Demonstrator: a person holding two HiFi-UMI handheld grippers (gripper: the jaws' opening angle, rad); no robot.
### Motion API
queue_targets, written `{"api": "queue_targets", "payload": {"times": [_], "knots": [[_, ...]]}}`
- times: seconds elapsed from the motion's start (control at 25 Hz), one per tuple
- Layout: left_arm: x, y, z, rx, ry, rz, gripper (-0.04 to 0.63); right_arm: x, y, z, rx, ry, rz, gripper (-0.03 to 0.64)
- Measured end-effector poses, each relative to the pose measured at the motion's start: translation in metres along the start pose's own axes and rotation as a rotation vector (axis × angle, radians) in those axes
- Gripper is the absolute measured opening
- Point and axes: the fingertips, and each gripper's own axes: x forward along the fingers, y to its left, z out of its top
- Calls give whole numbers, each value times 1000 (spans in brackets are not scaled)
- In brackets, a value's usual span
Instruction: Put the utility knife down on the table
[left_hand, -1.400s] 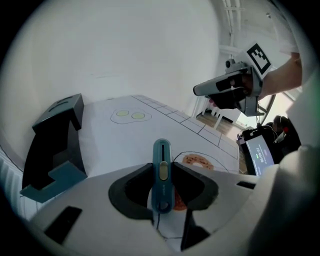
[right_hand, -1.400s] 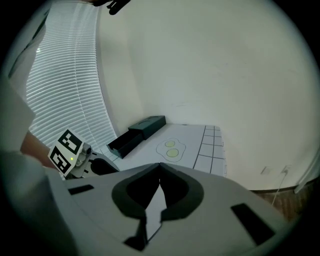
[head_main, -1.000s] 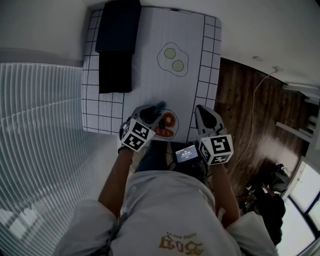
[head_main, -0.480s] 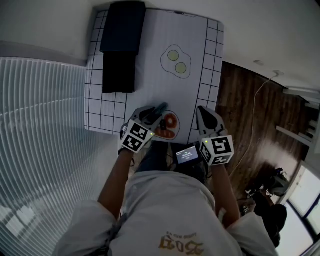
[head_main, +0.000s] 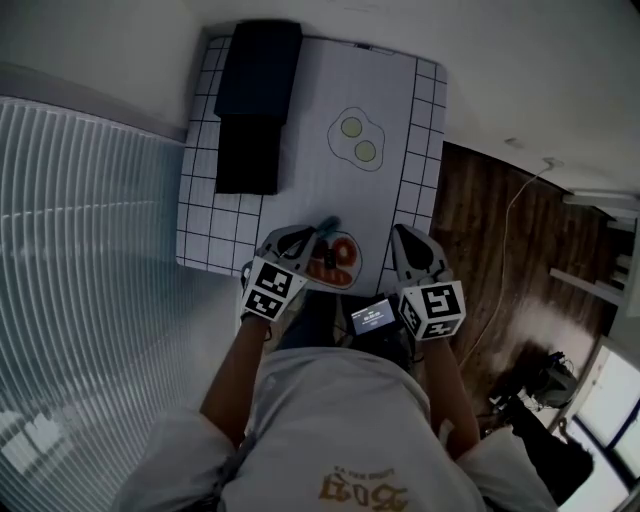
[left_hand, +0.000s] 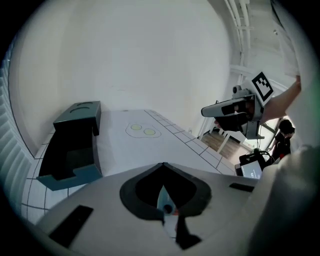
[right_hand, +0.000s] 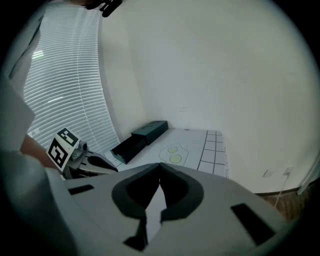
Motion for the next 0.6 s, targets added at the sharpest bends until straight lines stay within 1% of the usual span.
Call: {"api": "queue_targets", "payload": {"times": [0.08,0.12,0.24,0.28,0.32,0.36,0.44,0.6], "knots": [[-7,2,8,-32,-30,5,8,-1,4,7,7,-20,6,8],[-11,3,13,-64,-52,6,8,-2,5,10,12,-33,12,8],[-27,10,33,-188,-153,11,8,-4,12,22,7,-67,28,8],[-34,12,41,-212,-187,16,8,-5,14,25,1,-76,29,8],[-40,13,48,-219,-214,23,8,-6,15,29,-6,-83,29,8],[-45,14,55,-211,-231,32,8,-7,16,32,-15,-91,27,7],[-56,15,66,-170,-254,57,8,-10,19,41,-36,-113,24,8],[-79,23,85,-89,-318,139,8,-17,22,65,-66,-181,17,8]]}}
